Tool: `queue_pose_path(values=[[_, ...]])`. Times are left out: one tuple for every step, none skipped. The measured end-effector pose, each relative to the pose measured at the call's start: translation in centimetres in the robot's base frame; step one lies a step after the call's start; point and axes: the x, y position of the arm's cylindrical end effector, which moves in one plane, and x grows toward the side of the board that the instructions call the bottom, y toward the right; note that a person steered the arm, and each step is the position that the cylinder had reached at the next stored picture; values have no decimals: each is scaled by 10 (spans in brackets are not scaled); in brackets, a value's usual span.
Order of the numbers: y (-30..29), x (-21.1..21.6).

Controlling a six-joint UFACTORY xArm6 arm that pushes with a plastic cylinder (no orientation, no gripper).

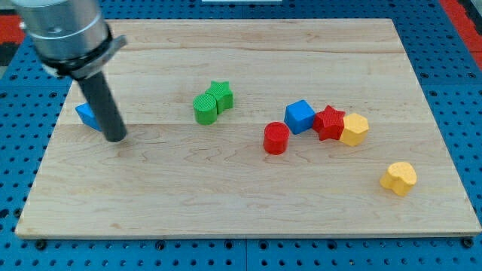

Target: Push the blue triangle upwards

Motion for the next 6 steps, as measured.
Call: queue_pose_path(values=[[-30,-40],[-29,-110],[-27,-108],[-26,-63],[-56,-73],[-46,-127]])
